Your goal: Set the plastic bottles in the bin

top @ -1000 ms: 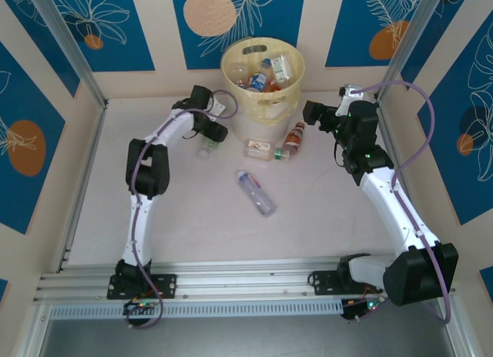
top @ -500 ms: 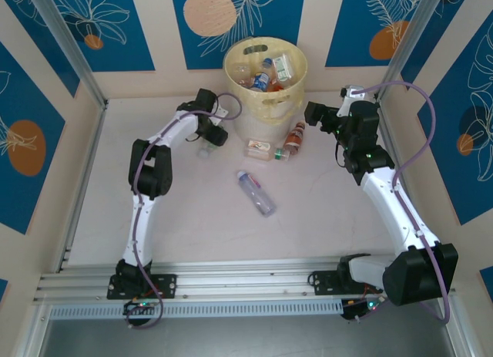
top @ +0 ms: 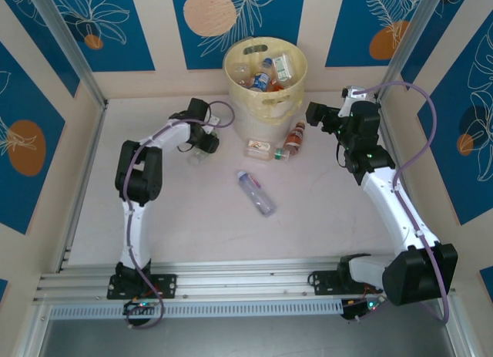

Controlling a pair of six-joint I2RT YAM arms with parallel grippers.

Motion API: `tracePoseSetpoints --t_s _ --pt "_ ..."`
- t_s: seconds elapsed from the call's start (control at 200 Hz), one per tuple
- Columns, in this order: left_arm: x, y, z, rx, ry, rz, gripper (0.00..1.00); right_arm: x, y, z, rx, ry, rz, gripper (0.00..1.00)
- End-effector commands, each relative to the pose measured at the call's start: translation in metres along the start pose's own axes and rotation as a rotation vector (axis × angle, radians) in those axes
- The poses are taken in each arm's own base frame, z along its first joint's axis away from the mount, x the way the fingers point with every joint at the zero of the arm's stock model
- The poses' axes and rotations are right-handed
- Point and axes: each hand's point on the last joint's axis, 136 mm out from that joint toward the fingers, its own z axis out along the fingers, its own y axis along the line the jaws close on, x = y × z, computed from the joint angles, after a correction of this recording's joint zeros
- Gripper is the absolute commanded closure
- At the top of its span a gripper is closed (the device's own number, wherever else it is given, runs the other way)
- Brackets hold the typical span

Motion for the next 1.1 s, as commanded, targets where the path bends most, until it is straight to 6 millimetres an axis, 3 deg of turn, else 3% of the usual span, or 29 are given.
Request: tracePoseSetpoints --t_s 0.0,0.185,0.555,0.715,0.94,1.095 --pt "-0.016 0.002 -0.032 0.007 -0.104 -0.047 0.52 0.000 -0.003 -0.002 0.009 -0.007 0.004 0.01" --pt "-0.024 -0.003 -0.066 0.025 -0.207 -0.087 0.56 0.000 -0.003 0.000 0.007 -0.006 0.007 0.01" --pt "-0.055 0.003 -0.160 -0.010 -0.456 -0.207 0.60 0.001 -0.004 0.002 0.003 0.001 0.008 0.01" --pt "-0.068 -0.006 -0.215 0.046 -0.631 -0.223 0.59 0.002 -0.004 0.003 0.002 0.002 0.010 0.01" --pt "-0.088 -0.023 -0.309 0.149 -0.959 -0.208 0.56 0.001 -0.002 0.001 -0.010 0.000 0.018 0.01" --pt "-0.106 -0.030 -0.355 0.185 -1.115 -0.180 0.57 0.001 -0.001 0.000 -0.014 -0.003 0.023 0.01"
